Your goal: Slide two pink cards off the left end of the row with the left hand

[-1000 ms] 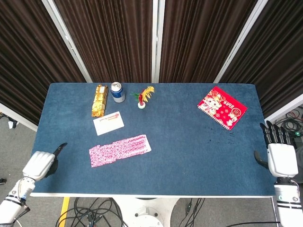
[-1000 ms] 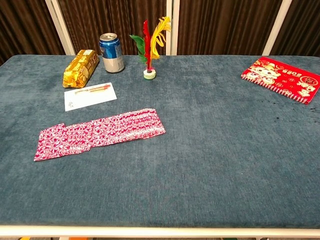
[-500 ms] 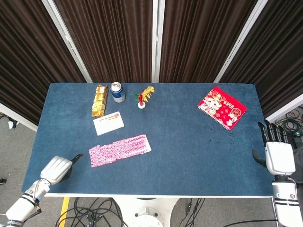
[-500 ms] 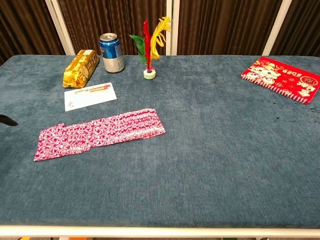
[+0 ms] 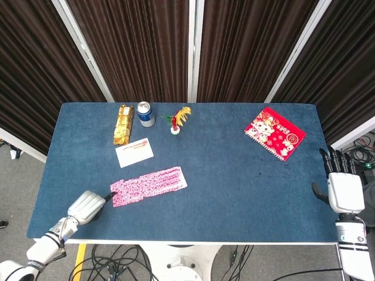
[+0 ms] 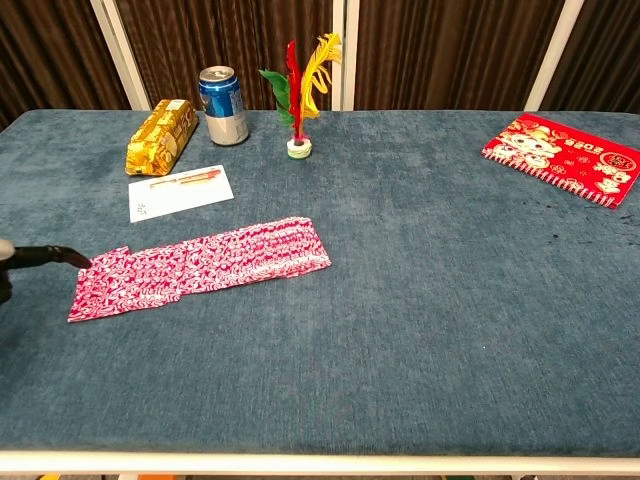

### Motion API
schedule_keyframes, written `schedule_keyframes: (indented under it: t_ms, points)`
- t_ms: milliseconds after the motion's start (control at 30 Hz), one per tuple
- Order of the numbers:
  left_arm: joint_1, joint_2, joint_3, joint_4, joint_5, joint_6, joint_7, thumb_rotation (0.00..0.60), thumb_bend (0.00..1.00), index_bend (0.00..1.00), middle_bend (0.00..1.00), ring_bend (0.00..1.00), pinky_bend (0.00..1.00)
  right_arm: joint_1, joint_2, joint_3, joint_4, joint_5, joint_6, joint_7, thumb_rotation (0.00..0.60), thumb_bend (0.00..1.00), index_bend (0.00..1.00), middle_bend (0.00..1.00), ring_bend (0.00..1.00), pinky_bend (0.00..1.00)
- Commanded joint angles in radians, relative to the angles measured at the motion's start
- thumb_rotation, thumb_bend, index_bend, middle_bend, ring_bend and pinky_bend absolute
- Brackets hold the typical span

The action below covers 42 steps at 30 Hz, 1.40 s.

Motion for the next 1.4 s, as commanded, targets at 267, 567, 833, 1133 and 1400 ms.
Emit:
schedule_keyframes:
  t_ms: [267,567,833,1133,1400]
  points:
    - [-0.034,-0.080,-0.014,0.061,-0.064,-0.030,0.115,0.600,0.81,0.11,0.86,0.83,0.84,0.001,-0.009,-0.001,0.017,0.009,0.001,0.009,0.600,0.23,0.00,0.00,0.00,0.00]
    - [-0.054,-0.091,-0.013,0.056,-0.187,-0.073,0.222,0.600,0.81,0.11,0.86,0.83,0.83,0.004,-0.010,-0.007,0.025,0.012,-0.010,0.019,0.600,0.23,0.00,0.00,0.00,0.00]
    - [-0.063,-0.089,-0.012,0.058,-0.237,-0.065,0.240,0.600,0.81,0.11,0.86,0.83,0.83,0.007,-0.012,-0.008,0.030,0.016,-0.015,0.024,0.600,0.23,0.00,0.00,0.00,0.00]
    - [-0.073,-0.093,-0.024,0.107,-0.280,-0.059,0.209,0.600,0.81,0.11,0.86,0.83,0.83,0.009,-0.013,-0.009,0.029,0.019,-0.016,0.021,0.600,0.23,0.00,0.00,0.00,0.00]
    - [-0.091,-0.103,-0.038,0.177,-0.320,-0.086,0.167,0.600,0.81,0.11,0.86,0.83,0.83,0.010,-0.011,-0.011,0.022,0.017,-0.013,0.014,0.600,0.23,0.00,0.00,0.00,0.00]
